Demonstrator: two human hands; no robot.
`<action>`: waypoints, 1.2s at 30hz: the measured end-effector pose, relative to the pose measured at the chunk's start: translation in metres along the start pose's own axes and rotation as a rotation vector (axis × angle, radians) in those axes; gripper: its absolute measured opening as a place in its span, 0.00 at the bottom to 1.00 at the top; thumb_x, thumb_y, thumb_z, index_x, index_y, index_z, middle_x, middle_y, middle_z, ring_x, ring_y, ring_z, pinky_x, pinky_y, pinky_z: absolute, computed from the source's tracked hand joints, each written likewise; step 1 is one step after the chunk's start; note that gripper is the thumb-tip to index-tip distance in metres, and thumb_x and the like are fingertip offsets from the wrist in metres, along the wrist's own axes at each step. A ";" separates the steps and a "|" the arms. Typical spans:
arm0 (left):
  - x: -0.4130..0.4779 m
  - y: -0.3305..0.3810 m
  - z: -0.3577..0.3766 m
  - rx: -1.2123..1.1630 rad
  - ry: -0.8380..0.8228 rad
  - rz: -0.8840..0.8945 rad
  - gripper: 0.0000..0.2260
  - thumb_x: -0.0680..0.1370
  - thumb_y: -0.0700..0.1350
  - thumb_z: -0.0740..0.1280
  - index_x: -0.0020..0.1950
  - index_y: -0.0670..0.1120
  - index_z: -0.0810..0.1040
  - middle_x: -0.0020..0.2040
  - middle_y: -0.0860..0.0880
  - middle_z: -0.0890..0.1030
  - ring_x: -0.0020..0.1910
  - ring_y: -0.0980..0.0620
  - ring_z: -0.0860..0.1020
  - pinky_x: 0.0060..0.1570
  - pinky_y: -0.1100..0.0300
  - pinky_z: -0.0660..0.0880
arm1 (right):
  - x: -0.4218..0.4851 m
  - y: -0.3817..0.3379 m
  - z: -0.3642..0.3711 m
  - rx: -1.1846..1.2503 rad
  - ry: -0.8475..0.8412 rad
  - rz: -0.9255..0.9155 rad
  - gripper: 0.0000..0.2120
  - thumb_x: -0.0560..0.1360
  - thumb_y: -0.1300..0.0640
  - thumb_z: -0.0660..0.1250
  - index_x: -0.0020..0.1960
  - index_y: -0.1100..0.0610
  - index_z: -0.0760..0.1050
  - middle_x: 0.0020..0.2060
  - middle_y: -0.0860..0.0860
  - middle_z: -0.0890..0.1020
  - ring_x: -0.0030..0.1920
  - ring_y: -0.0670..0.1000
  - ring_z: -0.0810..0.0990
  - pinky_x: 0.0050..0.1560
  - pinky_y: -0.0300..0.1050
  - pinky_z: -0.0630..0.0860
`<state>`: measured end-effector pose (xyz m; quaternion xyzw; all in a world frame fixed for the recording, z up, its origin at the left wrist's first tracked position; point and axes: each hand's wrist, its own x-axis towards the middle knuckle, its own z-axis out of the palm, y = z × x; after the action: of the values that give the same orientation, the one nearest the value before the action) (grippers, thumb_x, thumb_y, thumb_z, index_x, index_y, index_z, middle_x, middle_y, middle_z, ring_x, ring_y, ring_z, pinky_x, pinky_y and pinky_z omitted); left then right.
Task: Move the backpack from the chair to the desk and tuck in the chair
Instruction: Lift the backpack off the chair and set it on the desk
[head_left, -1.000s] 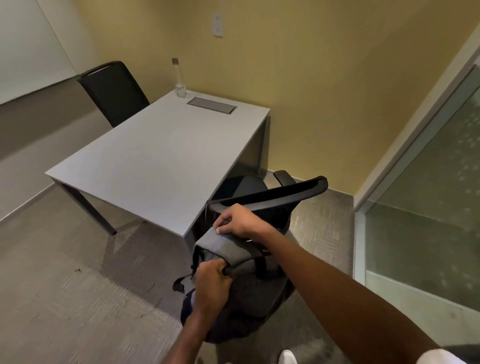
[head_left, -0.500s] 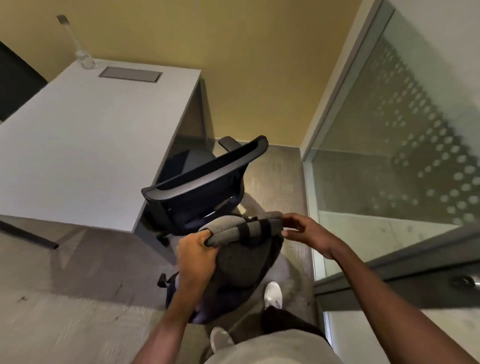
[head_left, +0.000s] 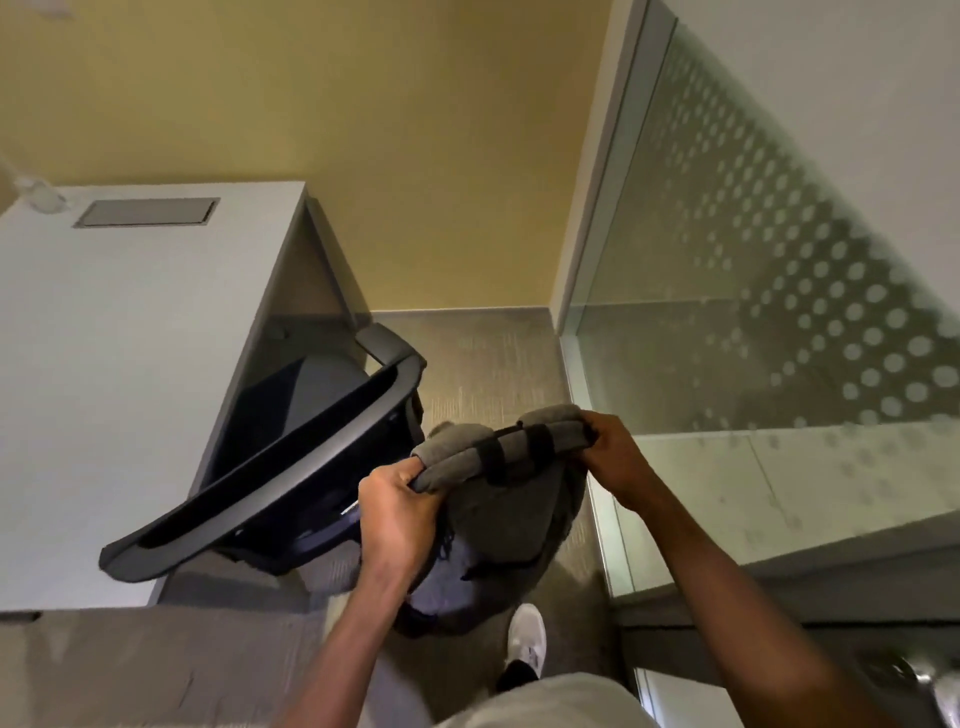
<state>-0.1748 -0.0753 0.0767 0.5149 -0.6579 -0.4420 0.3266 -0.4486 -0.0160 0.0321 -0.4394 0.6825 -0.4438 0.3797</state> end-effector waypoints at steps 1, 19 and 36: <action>0.012 0.005 0.010 -0.019 0.002 -0.003 0.06 0.76 0.38 0.76 0.45 0.48 0.90 0.36 0.58 0.88 0.36 0.63 0.86 0.34 0.68 0.81 | 0.013 -0.003 -0.011 -0.008 0.036 -0.011 0.26 0.77 0.69 0.71 0.53 0.35 0.86 0.49 0.41 0.90 0.54 0.42 0.88 0.54 0.35 0.83; 0.277 0.122 0.069 -0.228 0.034 0.193 0.12 0.74 0.43 0.80 0.34 0.58 0.86 0.31 0.65 0.85 0.31 0.69 0.82 0.28 0.74 0.75 | 0.280 -0.116 -0.130 -0.149 0.302 -0.251 0.13 0.77 0.70 0.71 0.59 0.61 0.87 0.51 0.59 0.89 0.54 0.59 0.88 0.59 0.63 0.85; 0.494 0.112 -0.035 -0.132 0.325 0.039 0.04 0.74 0.49 0.80 0.40 0.52 0.89 0.38 0.55 0.89 0.39 0.58 0.87 0.37 0.62 0.84 | 0.547 -0.217 -0.019 -0.186 0.089 -0.354 0.20 0.73 0.75 0.65 0.58 0.63 0.87 0.52 0.60 0.89 0.55 0.59 0.87 0.57 0.65 0.83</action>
<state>-0.3142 -0.5524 0.1802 0.5440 -0.5760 -0.3888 0.4703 -0.5868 -0.5710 0.1716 -0.5655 0.6488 -0.4577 0.2232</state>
